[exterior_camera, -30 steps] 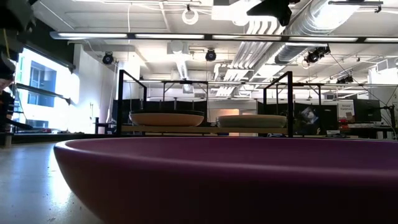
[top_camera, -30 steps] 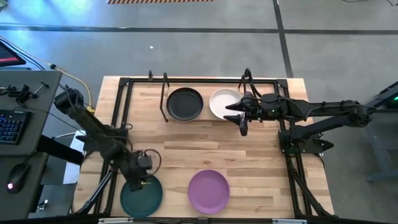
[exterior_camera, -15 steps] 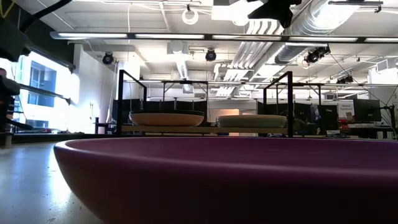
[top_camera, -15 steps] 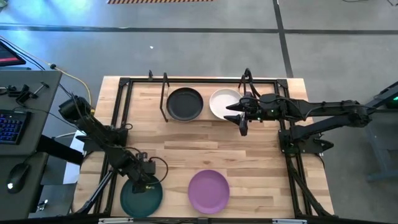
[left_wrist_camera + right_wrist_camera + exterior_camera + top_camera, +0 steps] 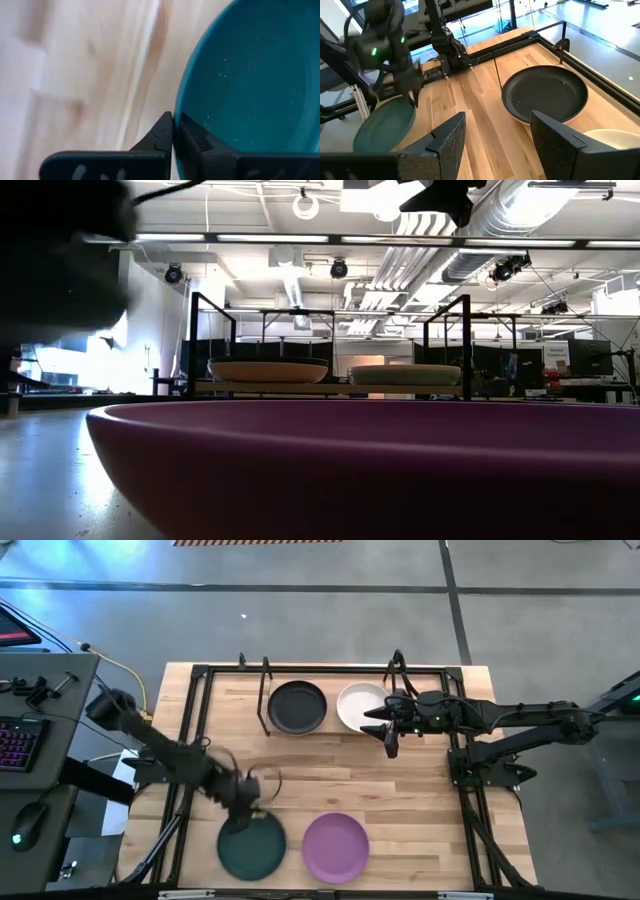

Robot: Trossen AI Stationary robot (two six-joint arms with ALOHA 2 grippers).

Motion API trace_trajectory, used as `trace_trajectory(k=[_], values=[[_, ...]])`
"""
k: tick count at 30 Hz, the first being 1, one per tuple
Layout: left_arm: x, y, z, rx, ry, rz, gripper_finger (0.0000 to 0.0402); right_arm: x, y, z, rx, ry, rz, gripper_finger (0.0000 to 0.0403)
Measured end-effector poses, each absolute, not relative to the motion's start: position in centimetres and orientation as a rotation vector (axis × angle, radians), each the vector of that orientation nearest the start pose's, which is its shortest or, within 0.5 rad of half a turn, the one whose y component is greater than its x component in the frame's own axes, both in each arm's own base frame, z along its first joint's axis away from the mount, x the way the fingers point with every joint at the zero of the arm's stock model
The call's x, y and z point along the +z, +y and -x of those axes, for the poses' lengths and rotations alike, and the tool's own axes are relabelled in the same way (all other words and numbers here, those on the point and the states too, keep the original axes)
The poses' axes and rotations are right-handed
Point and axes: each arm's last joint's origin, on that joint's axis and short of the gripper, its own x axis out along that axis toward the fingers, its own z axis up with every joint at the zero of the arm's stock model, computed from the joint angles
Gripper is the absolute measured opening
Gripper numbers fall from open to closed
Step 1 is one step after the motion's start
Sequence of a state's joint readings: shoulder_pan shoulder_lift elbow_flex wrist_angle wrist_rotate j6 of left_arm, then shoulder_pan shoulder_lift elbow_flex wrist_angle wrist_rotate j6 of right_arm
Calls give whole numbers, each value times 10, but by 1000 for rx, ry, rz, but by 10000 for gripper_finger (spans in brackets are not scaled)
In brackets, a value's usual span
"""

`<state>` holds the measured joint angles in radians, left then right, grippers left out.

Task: Place and stack plates onto a shelf
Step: Stack the green plate on top of the black plate on the shelf

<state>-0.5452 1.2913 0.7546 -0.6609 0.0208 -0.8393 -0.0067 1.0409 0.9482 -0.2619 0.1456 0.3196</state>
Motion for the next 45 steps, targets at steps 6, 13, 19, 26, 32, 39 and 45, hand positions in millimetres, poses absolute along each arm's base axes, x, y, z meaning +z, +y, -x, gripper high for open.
trace_trajectory(k=[6, 13, 19, 26, 32, 39, 45], values=[[262, -57, -222, 131, 1014, 417, 2, 335, -6, -226, -206, 329, -311, 204], [304, 30, -269, 313, 873, 336, 1, 338, -6, -227, -200, 296, -307, 204], [304, 99, -302, 450, 860, 359, 1, 341, -6, -228, -195, 263, -309, 204], [300, 144, -325, 461, 871, 376, 1, 341, -6, -228, -195, 261, -310, 204], [312, 165, -312, 480, 966, 337, 0, 341, -6, -228, -196, 261, -309, 204], [297, 198, -282, 554, 1080, 359, 0, 341, -6, -228, -198, 260, -312, 204], [287, 208, -272, 566, 1100, 383, 0, 341, -6, -228, -198, 260, -313, 204]])
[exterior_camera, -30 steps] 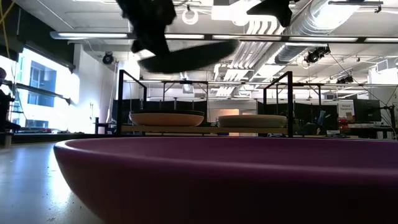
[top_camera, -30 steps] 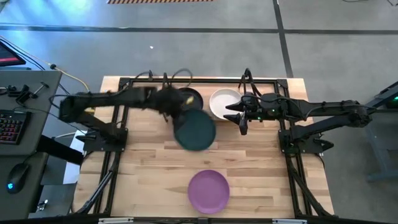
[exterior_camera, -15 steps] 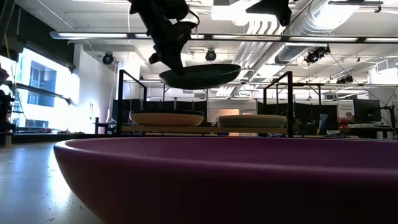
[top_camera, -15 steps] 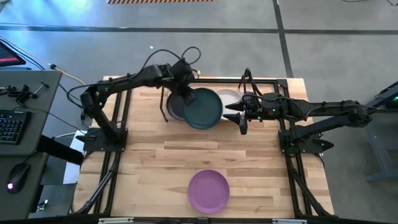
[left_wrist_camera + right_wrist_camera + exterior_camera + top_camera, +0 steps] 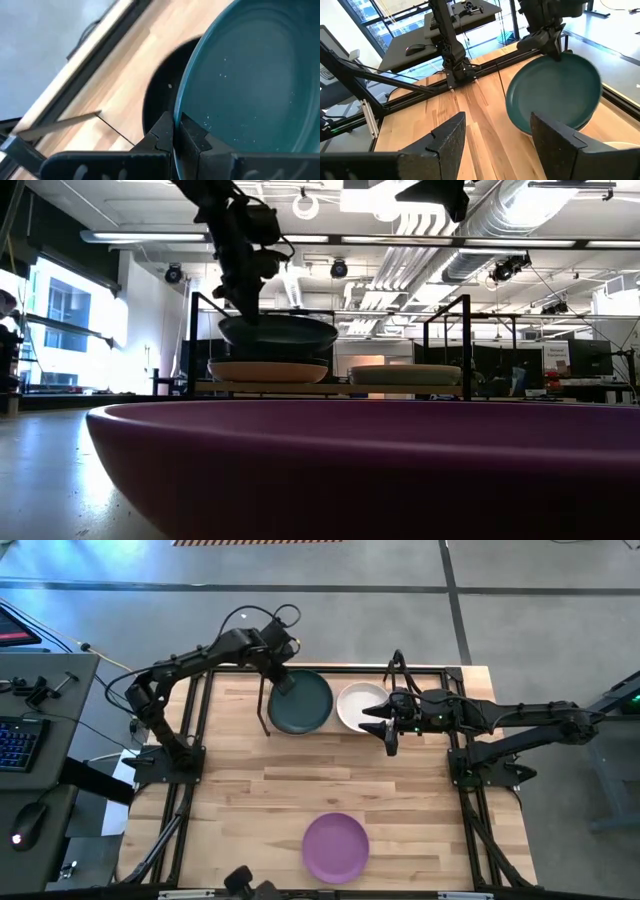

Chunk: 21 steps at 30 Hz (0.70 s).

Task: Place and stack plates onto a shelf
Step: Stack the green plate on top of the black plate on the shelf

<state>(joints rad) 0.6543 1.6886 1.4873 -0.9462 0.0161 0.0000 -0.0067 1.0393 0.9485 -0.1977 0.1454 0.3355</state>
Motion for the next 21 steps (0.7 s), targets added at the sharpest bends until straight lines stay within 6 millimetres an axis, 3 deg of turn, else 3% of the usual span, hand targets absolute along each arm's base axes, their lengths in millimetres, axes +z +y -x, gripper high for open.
trace_trajectory(k=[14, 21], values=[[285, 206, -271, 568, 1152, 346, 22, 341, -6, -228, -194, 260, -313, 204], [285, 206, -271, 578, 1153, 328, 71, 341, -6, -228, -194, 261, -311, 204]])
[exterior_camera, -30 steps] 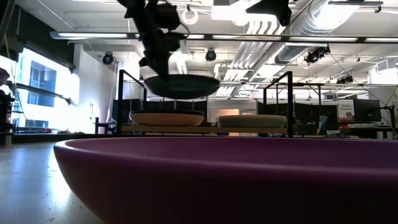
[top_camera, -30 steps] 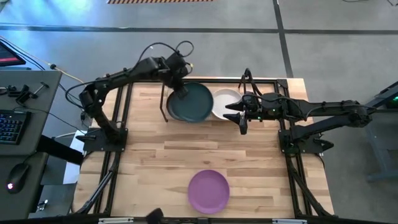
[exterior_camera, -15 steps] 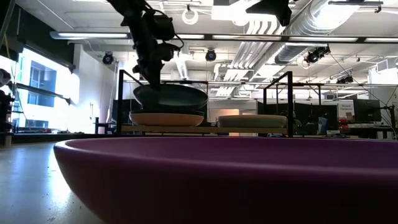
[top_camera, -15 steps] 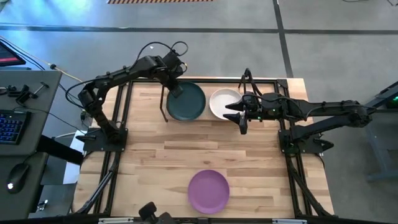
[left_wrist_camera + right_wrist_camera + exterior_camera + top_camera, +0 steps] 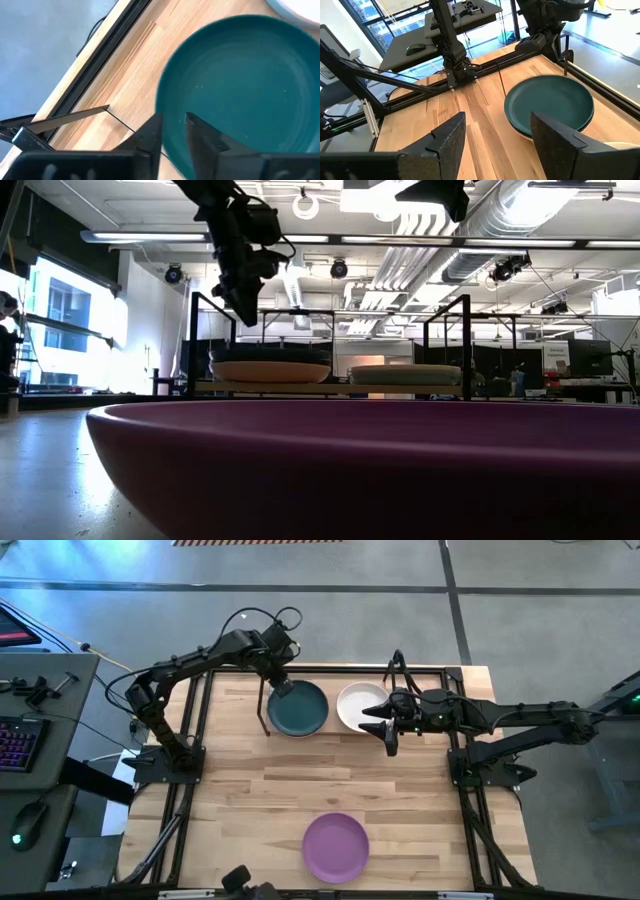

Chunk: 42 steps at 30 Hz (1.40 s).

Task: Place and stack plates onto a shelf
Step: Stack the green plate on top of the black plate on the shelf, then stack the purple plate on top of the dark green plate on the shelf

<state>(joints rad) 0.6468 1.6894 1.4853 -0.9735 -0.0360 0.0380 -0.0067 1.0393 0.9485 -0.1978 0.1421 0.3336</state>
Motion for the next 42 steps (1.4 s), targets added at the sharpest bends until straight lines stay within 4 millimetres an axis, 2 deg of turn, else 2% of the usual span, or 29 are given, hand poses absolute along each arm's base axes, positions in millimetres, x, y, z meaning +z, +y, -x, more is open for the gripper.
trace_trajectory(k=[6, 10, 13, 16, 19, 21, 26, 30, 34, 40, 42], values=[[294, 208, -273, 579, 1123, 302, 135, 341, -6, -228, -194, 261, -310, 204], [317, 210, -276, 586, 1034, 314, 162, 342, -6, -228, -193, 247, -311, 204], [342, 202, -275, 487, 895, 409, 168, 346, -6, -229, -202, 203, -310, 204], [368, 180, -271, 304, 704, 498, 169, 351, -7, -230, -213, 157, -275, 204], [389, 143, -266, 197, 531, 453, 170, 353, -7, -231, -214, 132, -253, 204], [395, 115, -259, 175, 422, 415, 170, 353, -7, -231, -213, 133, -246, 204], [386, 52, -238, 117, 140, 388, 170, 353, -6, -231, -190, 137, -247, 204], [365, 20, -223, 109, -7, 345, 170, 353, -6, -231, -188, 137, -247, 204], [353, 8, -212, 128, -74, 331, 170, 353, -6, -231, -181, 138, -248, 204], [351, 8, -209, 112, -71, 320, 170, 353, -6, -231, -174, 139, -256, 204], [351, 7, -209, 100, -68, 306, 170, 353, -6, -231, -177, 138, -324, 204]])
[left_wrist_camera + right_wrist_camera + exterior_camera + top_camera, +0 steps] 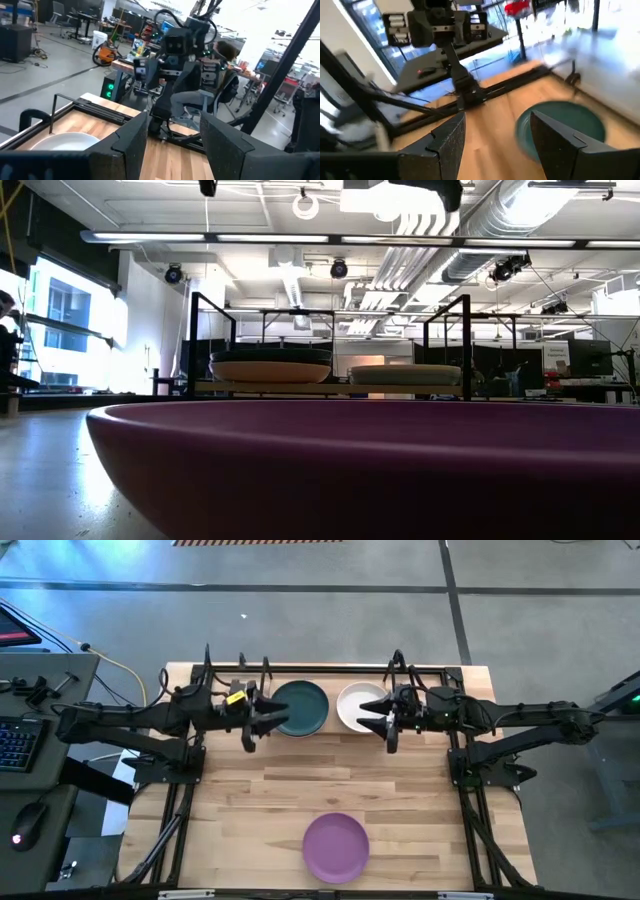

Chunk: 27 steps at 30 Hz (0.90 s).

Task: Place and stack plates onto a shelf
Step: Stack the purple plate on top of the dark green plate on the shelf

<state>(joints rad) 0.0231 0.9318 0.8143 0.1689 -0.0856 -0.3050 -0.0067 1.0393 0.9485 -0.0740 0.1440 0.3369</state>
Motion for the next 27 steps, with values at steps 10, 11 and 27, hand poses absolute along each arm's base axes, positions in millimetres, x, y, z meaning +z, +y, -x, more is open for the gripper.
trace_trajectory(k=[10, 11, 27], values=[[351, 7, -209, 98, -67, 305, 170, 313, 50, -239, 91, 569, -733, 204], [351, 7, -209, 98, -67, 305, 170, 306, 59, -241, 105, 626, -749, 204], [347, 8, -209, 106, -23, 330, 170, 184, 138, -288, -22, 1190, -987, 204]])
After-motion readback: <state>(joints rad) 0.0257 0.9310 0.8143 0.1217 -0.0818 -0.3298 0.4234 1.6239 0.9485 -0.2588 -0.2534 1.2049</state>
